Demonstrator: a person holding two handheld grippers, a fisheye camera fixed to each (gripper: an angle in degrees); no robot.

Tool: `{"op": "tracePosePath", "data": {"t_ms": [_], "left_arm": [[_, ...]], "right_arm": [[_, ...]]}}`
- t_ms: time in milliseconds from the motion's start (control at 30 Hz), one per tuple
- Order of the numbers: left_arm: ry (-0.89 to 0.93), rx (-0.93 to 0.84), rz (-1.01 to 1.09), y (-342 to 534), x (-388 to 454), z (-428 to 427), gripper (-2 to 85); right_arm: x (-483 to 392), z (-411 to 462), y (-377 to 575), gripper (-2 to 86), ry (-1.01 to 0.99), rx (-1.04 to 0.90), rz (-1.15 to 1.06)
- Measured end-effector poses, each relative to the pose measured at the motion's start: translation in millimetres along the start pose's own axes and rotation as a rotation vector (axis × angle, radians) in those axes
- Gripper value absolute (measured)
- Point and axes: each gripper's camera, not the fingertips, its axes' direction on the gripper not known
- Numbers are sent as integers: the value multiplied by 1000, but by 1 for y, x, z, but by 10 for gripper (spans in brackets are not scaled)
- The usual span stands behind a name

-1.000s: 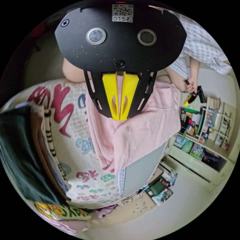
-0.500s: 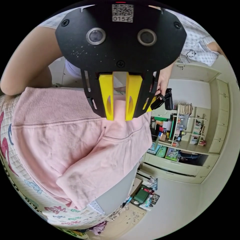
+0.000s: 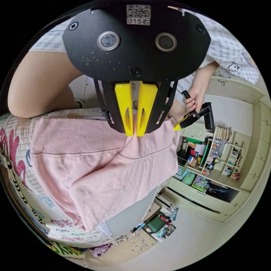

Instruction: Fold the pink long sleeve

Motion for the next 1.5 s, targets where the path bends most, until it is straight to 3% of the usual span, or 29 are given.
{"op": "tracePosePath", "data": {"t_ms": [267,533,667,867,1267,1500], "left_arm": [[-114,-17,34,12,-1,18,-5],[-70,-10,33,27,-12,13,-4],[46,31,-78,44,-34,-4,-7],[236,248,-247,70,-67,-41,-9],[-125,197,-33,102,-26,-33,-8],[-218,200,46,136,-2,-49,-5]], "right_arm": [[-41,14,0,12,141,-44,-80],[-59,7,14,37,159,-26,-128],[-52,-13,36,57,94,-17,-67],[-57,-38,75,57,54,16,-73],[-76,-28,101,71,231,1,-119],[-56,-41,143,63,174,33,-106]]}}
